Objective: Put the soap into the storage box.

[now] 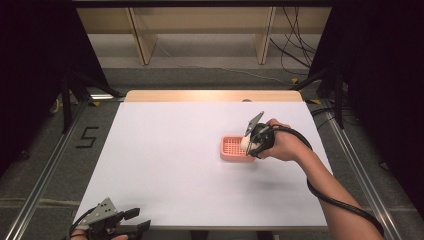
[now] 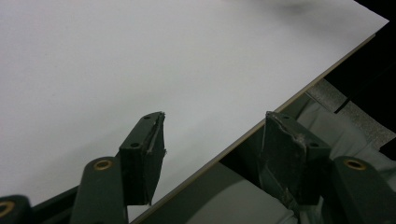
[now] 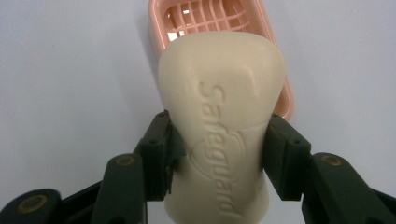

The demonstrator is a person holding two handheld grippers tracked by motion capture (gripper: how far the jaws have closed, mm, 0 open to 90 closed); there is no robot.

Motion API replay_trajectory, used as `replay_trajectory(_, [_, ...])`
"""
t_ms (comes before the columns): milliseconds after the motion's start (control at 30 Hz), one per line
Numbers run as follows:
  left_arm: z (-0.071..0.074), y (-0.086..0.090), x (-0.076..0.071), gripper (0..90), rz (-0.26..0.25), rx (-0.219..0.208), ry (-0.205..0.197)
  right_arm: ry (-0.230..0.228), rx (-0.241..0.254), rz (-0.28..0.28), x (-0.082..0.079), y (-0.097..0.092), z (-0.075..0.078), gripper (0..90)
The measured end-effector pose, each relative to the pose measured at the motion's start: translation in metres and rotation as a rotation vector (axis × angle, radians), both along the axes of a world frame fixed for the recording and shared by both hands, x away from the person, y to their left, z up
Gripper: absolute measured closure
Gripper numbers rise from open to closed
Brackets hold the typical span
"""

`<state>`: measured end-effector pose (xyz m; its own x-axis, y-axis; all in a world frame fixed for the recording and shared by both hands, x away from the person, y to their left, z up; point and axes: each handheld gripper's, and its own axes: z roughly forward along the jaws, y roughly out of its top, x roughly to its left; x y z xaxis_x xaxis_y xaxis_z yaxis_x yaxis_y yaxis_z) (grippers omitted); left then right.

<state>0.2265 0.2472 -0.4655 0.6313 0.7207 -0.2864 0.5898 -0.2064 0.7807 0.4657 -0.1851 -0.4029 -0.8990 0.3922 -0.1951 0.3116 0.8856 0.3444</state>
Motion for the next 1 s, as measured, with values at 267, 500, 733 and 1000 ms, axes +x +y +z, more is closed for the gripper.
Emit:
replay_trajectory(267, [0.000, -0.001, 0.000, 38.7, -0.002, 0.003, -0.002, -0.003, -0.001, 0.011, 0.001, 0.004, -0.001, 50.6])
replay_trajectory(500, [0.000, -0.001, 0.000, 38.7, -0.005, 0.003, -0.002, -0.002, -0.007, 0.016, 0.003, 0.009, -0.002, 50.6])
replay_trajectory(733, [0.000, -0.001, 0.000, 38.7, -0.008, 0.013, 0.000, -0.006, -0.019, 0.037, 0.005, 0.014, -0.002, 50.6])
replay_trajectory(1000, [0.000, -0.002, 0.000, 38.7, -0.006, 0.009, 0.000, 0.006, -0.039, 0.059, 0.008, 0.019, -0.005, 50.6])
